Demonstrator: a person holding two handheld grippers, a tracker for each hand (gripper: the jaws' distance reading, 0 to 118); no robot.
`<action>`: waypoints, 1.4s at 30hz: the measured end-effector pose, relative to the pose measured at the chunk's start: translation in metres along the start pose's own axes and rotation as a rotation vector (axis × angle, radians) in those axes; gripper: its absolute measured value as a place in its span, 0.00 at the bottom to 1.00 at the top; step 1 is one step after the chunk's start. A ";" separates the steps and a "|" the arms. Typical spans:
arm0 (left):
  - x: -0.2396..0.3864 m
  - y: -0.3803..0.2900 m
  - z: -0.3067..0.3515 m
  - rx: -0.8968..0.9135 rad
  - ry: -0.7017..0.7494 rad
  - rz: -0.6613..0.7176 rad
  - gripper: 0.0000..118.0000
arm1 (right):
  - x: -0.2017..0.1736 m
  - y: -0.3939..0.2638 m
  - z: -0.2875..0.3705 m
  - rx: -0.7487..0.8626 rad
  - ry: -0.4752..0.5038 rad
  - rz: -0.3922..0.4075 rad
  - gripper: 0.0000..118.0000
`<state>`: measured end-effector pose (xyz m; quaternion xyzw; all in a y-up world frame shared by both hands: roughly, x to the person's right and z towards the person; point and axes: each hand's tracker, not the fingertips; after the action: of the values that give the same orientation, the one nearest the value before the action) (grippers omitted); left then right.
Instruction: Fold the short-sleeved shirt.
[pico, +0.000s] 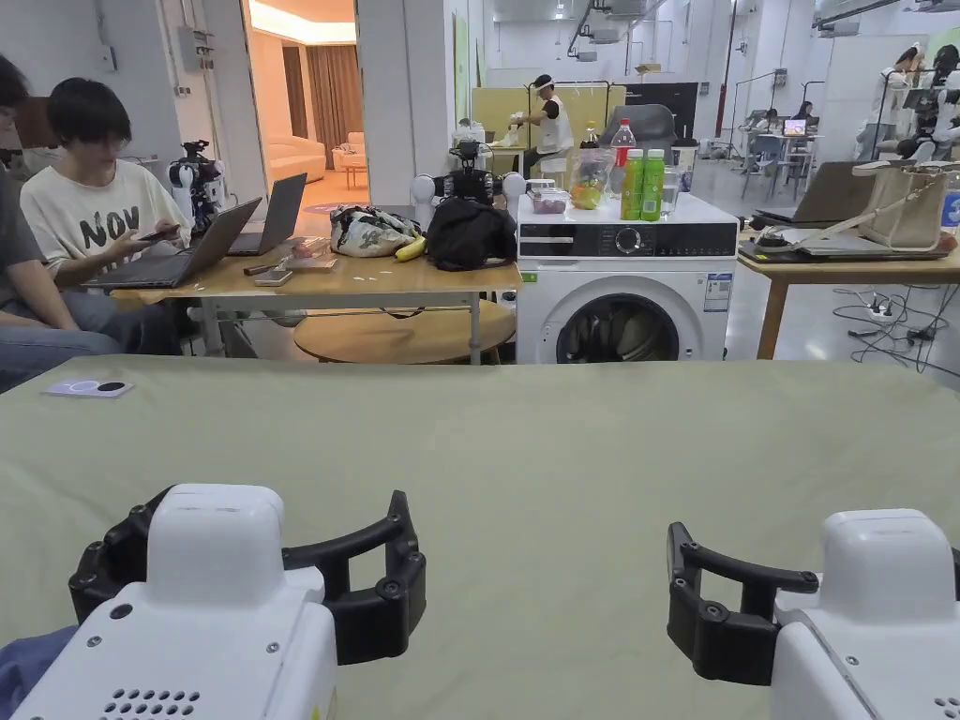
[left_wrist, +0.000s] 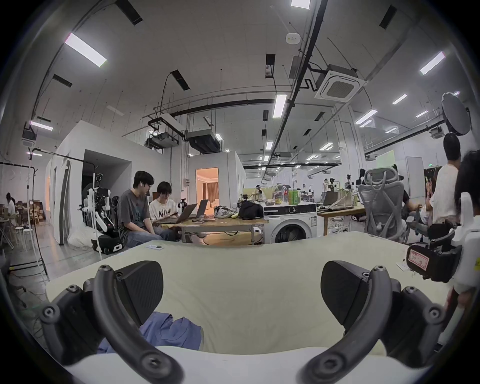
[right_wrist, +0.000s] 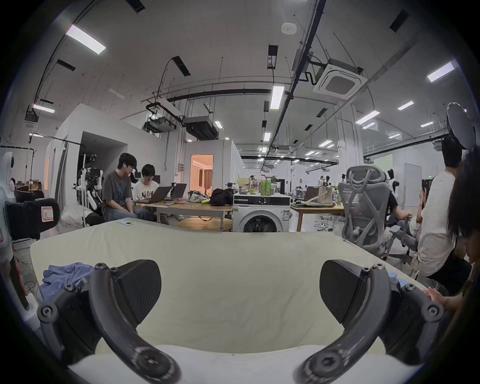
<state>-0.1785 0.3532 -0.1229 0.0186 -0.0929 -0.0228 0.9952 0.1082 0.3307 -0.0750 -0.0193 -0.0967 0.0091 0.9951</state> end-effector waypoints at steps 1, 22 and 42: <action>0.000 0.000 0.000 -0.001 -0.001 0.000 1.00 | 0.000 0.000 0.000 0.001 -0.002 0.003 1.00; 0.001 0.001 0.001 -0.007 -0.051 0.020 0.00 | -0.005 -0.009 -0.001 -0.027 0.028 0.028 0.00; -0.077 0.000 0.028 -0.038 0.137 0.023 0.00 | -0.105 -0.004 -0.041 -0.027 0.274 0.013 0.00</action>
<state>-0.2595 0.3555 -0.1098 0.0001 -0.0245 -0.0119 0.9996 0.0126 0.3233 -0.1348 -0.0342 0.0403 0.0113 0.9985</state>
